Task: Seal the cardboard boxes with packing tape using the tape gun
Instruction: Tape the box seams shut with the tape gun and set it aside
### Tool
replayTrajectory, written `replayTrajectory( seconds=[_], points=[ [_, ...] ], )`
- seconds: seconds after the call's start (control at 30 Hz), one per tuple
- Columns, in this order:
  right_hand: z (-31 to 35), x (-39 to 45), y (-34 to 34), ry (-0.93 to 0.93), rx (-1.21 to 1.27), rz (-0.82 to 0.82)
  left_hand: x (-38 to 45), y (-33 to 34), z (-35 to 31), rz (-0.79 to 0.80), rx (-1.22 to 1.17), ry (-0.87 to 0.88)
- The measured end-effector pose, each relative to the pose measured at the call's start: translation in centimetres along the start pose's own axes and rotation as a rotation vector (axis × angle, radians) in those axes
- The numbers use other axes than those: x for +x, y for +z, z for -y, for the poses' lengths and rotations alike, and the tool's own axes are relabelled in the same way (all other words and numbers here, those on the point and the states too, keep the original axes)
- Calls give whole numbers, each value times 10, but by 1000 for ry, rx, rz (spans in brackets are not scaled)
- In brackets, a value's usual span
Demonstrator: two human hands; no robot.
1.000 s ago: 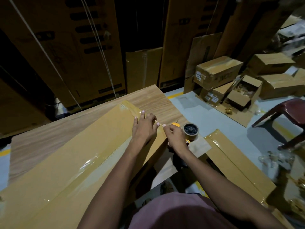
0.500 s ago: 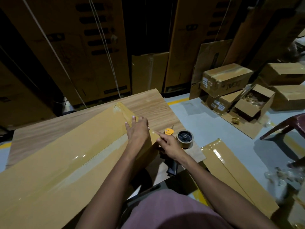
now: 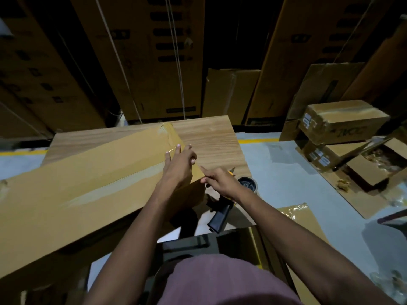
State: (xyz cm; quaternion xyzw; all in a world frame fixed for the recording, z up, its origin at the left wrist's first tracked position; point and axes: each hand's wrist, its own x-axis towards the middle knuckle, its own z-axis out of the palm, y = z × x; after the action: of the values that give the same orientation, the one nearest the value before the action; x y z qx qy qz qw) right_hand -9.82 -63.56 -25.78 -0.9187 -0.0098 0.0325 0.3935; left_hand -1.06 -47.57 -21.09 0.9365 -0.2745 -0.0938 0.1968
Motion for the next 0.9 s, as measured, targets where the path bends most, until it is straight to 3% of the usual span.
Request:
replayTrajectory(
  seconds=[0.07, 0.17, 0.3, 0.57, 0.73, 0.9],
  points=[
    [5, 4, -3, 73, 55, 55, -7, 6, -2, -126, 17, -31],
    [27, -1, 1, 126, 74, -8, -17, 11, 3, -316, 49, -216],
    [47, 8, 16, 246, 68, -60, -25, 17, 13, -309, 11, -418],
    [62, 83, 12, 506, -78, 62, -36, 9, 26, -180, 71, -290],
    [80, 107, 15, 567, -98, -11, -41, 2, 29, -127, 64, -260],
    [82, 78, 23, 496, -115, -102, -45, 5, 31, -163, 61, -242]
  ],
)
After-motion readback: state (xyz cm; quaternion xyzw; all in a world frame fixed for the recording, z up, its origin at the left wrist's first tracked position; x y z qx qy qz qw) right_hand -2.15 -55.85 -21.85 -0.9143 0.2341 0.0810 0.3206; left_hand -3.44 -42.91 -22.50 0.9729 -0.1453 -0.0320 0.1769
